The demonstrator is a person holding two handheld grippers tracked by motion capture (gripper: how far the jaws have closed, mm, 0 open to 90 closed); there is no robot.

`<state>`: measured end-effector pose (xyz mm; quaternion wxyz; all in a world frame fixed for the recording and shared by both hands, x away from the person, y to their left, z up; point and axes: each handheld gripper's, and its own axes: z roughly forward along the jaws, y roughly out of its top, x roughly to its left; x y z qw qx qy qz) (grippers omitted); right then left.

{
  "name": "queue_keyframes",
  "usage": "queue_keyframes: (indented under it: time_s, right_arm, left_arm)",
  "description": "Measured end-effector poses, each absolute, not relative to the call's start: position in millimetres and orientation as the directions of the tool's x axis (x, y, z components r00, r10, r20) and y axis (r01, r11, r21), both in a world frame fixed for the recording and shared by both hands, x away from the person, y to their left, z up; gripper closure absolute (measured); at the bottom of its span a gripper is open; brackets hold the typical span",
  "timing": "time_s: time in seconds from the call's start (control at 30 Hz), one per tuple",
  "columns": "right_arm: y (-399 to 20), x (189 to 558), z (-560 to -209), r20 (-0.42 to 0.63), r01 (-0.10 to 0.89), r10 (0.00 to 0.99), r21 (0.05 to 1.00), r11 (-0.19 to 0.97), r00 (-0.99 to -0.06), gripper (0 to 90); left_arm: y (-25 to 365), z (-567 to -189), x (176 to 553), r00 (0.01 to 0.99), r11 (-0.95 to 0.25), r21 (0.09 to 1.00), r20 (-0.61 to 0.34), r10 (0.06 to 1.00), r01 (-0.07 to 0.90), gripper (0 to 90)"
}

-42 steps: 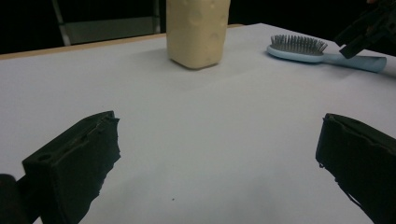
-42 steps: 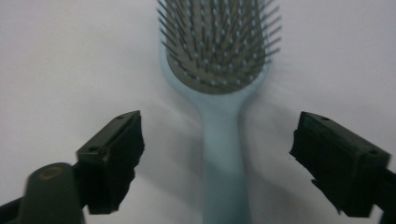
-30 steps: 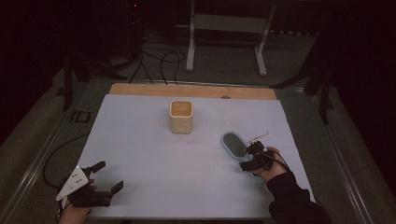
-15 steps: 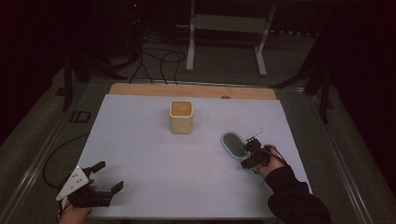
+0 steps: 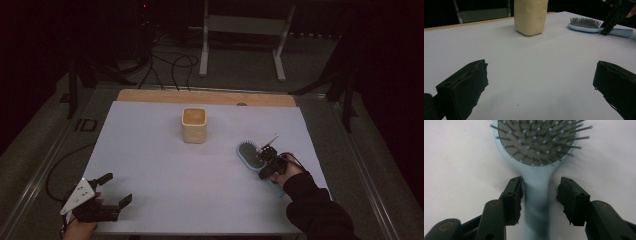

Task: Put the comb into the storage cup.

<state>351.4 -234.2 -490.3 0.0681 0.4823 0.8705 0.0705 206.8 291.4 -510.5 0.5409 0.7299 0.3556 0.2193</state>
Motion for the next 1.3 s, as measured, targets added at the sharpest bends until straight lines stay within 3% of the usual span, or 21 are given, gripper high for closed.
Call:
queue_keyframes:
  time_s: [0.53, 0.8, 1.3]
  right_arm:
    - [-232, 360, -490, -0.011, 0.837, 0.843, 0.116, 0.535, -0.538, 68.6]
    - [-228, 347, -491, -0.076, 0.827, 0.845, 0.176, 0.534, -0.529, 70.2]
    - [-231, 343, -469, -0.061, 0.819, 0.863, 0.288, 0.497, -0.502, 70.2]
  left_arm:
    - [291, -511, 207, 0.653, -0.17, 0.942, -0.065, 0.755, 0.29, 0.0]
    - [291, -511, 207, 0.651, -0.165, 0.943, -0.068, 0.756, 0.29, 0.0]
    - [291, -512, 207, 0.65, -0.16, 0.943, -0.074, 0.756, 0.293, 0.0]
